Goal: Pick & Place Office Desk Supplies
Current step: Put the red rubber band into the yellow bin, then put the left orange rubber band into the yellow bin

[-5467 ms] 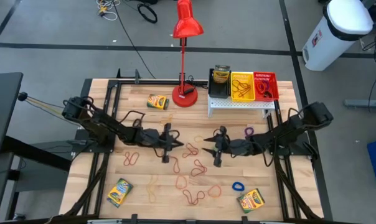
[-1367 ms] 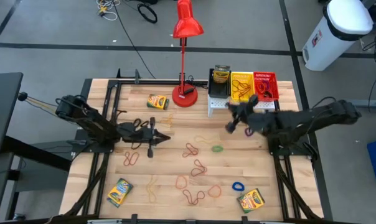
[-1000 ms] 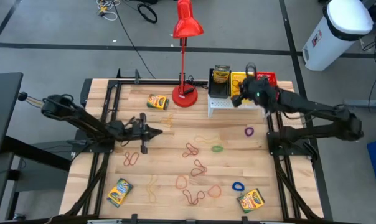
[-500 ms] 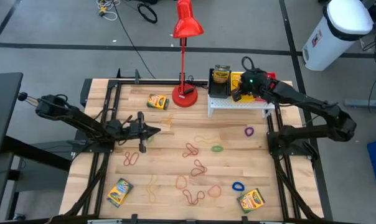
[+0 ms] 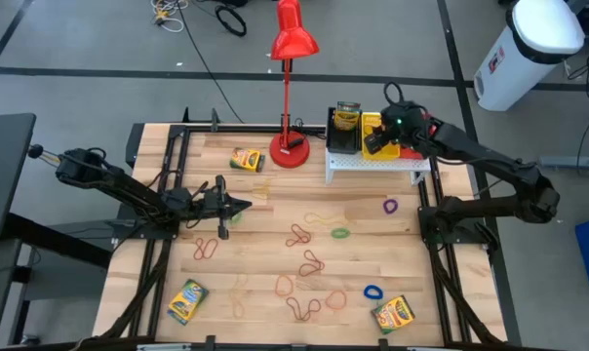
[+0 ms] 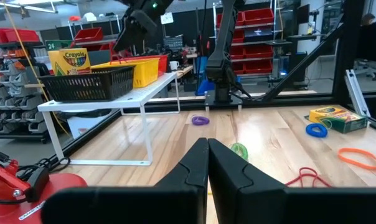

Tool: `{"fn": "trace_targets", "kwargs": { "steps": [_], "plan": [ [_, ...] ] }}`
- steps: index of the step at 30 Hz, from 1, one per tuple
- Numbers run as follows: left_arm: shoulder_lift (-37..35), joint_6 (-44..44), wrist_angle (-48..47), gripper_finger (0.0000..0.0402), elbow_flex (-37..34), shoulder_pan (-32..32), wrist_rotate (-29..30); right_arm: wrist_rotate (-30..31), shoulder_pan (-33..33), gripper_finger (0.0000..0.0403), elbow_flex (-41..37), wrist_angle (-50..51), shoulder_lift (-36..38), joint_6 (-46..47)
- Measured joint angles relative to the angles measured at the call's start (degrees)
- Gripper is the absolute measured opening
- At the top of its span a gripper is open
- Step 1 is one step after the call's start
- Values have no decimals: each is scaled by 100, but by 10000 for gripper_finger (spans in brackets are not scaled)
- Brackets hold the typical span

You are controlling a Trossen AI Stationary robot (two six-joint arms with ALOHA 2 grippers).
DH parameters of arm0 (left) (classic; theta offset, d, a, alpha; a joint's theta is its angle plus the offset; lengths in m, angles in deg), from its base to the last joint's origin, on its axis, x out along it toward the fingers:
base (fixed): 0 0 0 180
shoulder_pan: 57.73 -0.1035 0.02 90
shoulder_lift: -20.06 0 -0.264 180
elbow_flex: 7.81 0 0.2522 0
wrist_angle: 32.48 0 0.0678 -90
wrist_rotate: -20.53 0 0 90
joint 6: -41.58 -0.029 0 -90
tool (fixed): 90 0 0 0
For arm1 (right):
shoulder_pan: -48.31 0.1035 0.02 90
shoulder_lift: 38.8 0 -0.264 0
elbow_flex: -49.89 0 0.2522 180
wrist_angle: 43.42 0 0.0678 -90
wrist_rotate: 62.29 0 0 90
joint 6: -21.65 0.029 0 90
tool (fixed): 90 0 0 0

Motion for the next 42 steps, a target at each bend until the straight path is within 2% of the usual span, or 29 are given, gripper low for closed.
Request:
{"fn": "trace_targets", "kwargs": {
  "steps": [3, 6, 9, 13, 16, 18, 22, 26, 31, 34, 38, 42],
  "plan": [
    [2, 10, -1, 11, 0, 0, -2, 114, 134, 197, 218, 400, 17, -1],
    [2, 98, -9, 11, 0, 0, -2, 381, 428, 185, 300, 597, 124, -44],
    [2, 203, -24, 11, 0, 0, -2, 609, 904, 144, 300, 610, 285, -55],
    [2, 199, -55, 11, 0, 0, -20, 700, 1800, 62, 284, 477, 453, -54],
    [2, 144, -70, 11, 0, 0, -20, 683, 2567, 11, -7, -139, 549, -100],
    [2, 147, -74, 11, 0, 0, -20, 551, 2966, 14, -375, -846, 567, -302],
    [2, 242, -107, 11, 0, -1, -44, -107, 3417, 27, -1218, -2316, 563, -733],
    [12, 416, -311, 11, 29, -2, -657, -524, 3711, 6, -2088, -3744, 557, -802],
    [109, 502, -1092, 11, 513, -1, -844, -512, 4162, 12, -3018, -5195, 557, -806],
    [328, 467, -1632, 11, 888, -2, -849, -446, 4438, 5, -3355, -5611, 555, -839],
    [774, 446, -1857, 11, 1330, 0, -873, -126, 4783, 9, -3617, -5941, 555, -813],
    [1215, 454, -1951, 11, 1635, 0, -907, -69, 5031, 10, -3808, -6516, 555, -842]
  ]
}}
